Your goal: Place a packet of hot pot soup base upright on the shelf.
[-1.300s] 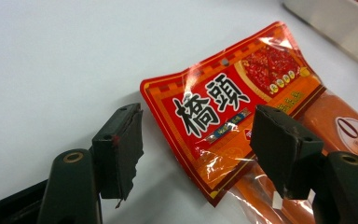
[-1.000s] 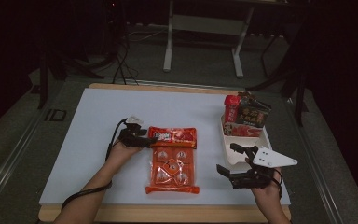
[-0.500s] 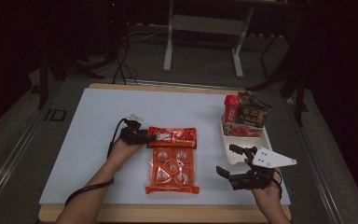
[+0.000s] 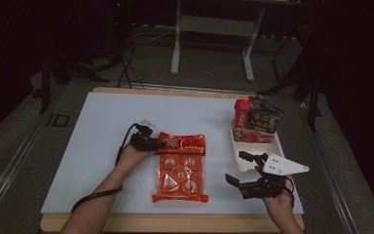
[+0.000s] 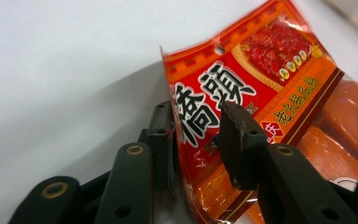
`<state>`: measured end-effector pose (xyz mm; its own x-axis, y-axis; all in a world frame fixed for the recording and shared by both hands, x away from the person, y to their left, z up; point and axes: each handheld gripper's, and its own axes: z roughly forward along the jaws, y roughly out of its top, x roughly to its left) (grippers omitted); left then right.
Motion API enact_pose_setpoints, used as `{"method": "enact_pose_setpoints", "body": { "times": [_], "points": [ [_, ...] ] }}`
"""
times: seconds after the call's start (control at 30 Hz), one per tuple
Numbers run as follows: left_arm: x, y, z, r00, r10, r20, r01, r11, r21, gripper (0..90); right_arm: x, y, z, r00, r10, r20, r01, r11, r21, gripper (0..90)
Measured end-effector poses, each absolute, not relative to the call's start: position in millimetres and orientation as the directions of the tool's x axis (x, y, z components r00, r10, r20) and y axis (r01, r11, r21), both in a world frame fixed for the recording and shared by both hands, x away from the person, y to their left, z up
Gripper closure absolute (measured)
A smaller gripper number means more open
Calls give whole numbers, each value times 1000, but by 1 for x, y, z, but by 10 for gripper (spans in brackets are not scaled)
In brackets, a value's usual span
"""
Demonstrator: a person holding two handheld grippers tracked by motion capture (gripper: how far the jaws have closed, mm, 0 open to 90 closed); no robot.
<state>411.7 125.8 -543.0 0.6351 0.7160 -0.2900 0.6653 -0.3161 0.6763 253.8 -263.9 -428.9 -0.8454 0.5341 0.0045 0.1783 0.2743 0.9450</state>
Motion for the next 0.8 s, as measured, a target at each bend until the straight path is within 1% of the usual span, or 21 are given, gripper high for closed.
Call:
{"method": "enact_pose_setpoints", "body": {
  "times": [0.13, 0.2, 0.23, 0.27, 0.33, 0.47, 0.6, 0.8],
  "points": [
    [412, 121, -542, 632, 724, -277, 670, -331, 664, 718, 254, -264, -429, -846, 533, 4, 179, 277, 944, 121],
    [411, 119, -540, 627, 729, -275, 677, -337, 654, 763, 254, -263, -429, -847, 532, 4, 179, 278, 944, 121],
    [411, 118, -540, 631, 726, -275, 676, -340, 654, 819, 254, -263, -429, -847, 532, 5, 180, 278, 943, 122],
    [410, 116, -539, 637, 727, -257, 668, -355, 654, 856, 254, -263, -429, -847, 531, 4, 179, 278, 944, 122],
    [409, 114, -537, 639, 730, -244, 663, -362, 655, 881, 254, -263, -429, -847, 531, 4, 179, 277, 944, 122],
    [405, 116, -534, 648, 725, -233, 639, -351, 685, 892, 254, -264, -429, -846, 533, 6, 181, 277, 944, 123],
    [399, 113, -529, 662, 728, -179, 604, -376, 703, 895, 255, -263, -429, -847, 532, 8, 182, 275, 944, 130],
    [394, 114, -518, 674, 722, -155, 575, -381, 724, 896, 256, -264, -428, -847, 531, 16, 190, 274, 943, 141]
  ]
}}
